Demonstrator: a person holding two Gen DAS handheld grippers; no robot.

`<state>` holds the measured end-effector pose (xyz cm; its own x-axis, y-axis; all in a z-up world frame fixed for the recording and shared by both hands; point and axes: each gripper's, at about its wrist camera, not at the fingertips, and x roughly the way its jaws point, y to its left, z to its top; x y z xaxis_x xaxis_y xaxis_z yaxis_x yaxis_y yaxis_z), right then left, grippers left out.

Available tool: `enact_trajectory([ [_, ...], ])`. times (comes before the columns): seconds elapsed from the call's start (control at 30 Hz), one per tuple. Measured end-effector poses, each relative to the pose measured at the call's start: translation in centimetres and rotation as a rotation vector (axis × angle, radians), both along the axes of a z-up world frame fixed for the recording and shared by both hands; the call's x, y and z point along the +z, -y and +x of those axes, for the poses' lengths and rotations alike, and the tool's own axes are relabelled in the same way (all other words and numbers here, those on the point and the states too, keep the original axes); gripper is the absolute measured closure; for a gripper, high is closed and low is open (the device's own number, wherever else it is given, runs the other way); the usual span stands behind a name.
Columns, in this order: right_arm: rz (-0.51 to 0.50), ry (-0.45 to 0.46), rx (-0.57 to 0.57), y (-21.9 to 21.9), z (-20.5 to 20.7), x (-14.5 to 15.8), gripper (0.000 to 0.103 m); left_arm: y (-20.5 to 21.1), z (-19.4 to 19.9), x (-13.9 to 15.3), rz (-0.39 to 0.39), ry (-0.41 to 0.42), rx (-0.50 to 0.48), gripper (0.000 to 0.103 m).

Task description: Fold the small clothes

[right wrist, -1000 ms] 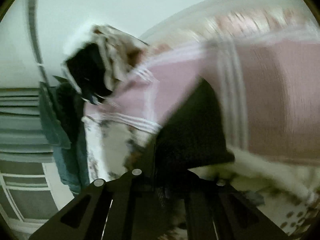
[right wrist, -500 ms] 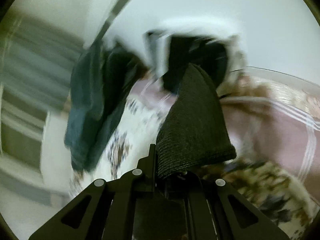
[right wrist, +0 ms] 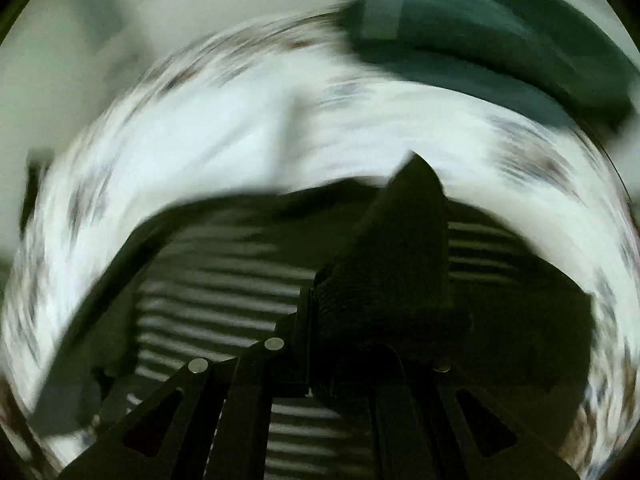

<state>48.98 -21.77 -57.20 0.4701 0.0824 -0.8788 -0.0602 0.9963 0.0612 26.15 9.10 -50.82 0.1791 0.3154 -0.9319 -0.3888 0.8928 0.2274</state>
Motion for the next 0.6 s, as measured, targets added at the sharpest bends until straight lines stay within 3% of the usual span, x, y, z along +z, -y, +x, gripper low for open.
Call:
enact_trajectory([
  [0.13, -0.099, -0.049, 0.220, -12.9, -0.1, -3.1, 0.097, -6.8, -1.8, 0.5, 0.041, 0.024, 0.061, 0.000],
  [0.23, -0.177, -0.195, 0.258, -17.1, -1.0, -6.7, 0.095, -10.1, -3.0, 0.4, 0.028, 0.019, 0.106, 0.000],
  [0.3, -0.101, -0.231, 0.210, -16.9, -1.8, -6.4, 0.092, -12.5, -3.9, 0.2, -0.024, 0.015, 0.142, 0.000],
  [0.33, -0.031, -0.261, 0.185, -16.2, -2.2, -5.9, 0.079, -13.8, -4.6, 0.2, -0.064, 0.023, 0.162, 0.000],
  [0.37, 0.077, -0.302, 0.144, -14.9, -3.1, -5.2, 0.052, -14.7, -5.2, 0.2, -0.091, 0.034, 0.171, 0.000],
  [0.43, 0.241, -0.334, 0.059, -11.9, -5.2, -3.9, 0.025, -16.8, -6.8, 0.3, -0.132, 0.048, 0.192, 0.000],
  [0.47, 0.296, -0.345, 0.006, -10.2, -6.9, -3.2, 0.025, -18.0, -8.1, 0.0, -0.158, 0.050, 0.209, 0.000],
  [0.6, 0.344, -0.415, -0.169, -5.0, -12.2, -2.6, 0.025, -21.6, -11.3, -1.5, -0.248, 0.053, 0.294, 0.000],
])
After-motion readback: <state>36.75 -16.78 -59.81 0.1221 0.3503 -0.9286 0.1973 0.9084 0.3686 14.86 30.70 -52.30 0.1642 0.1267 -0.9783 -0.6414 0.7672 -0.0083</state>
